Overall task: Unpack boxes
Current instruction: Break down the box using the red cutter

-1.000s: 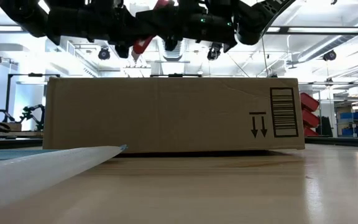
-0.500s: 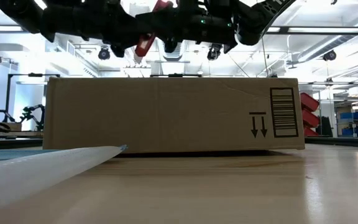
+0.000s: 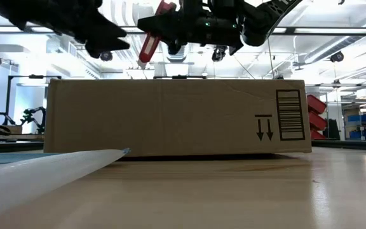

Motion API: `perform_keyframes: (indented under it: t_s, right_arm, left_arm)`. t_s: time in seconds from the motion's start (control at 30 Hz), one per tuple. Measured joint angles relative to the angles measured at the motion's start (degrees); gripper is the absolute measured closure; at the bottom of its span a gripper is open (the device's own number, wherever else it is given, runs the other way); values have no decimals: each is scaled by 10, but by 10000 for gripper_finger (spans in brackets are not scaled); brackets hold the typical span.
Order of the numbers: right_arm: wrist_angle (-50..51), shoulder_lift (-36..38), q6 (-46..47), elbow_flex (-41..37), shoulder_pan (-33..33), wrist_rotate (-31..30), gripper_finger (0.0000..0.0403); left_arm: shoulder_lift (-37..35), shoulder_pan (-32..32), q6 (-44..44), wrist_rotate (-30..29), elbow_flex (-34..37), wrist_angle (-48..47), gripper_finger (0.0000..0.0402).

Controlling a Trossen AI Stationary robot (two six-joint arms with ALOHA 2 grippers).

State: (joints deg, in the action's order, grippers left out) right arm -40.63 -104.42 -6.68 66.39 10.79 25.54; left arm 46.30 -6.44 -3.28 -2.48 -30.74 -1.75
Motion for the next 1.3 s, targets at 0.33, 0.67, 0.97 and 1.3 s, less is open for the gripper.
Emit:
perform_keyframes:
  t_s: [0.33,0.67,0.97,1.3]
  right_arm:
    - [37,-7,-39,0,3,0,372]
    - [98,-7,-69,0,20,3,372]
    - [124,-7,-69,0,28,32,372]
    - [145,-7,-81,0,29,32,372]
  left_arm:
    - [22,1,-17,38,0,-53,196]
    - [72,3,-22,66,0,-58,205]
    - [106,3,-22,66,0,-58,199]
    - [135,3,-22,66,0,-67,211]
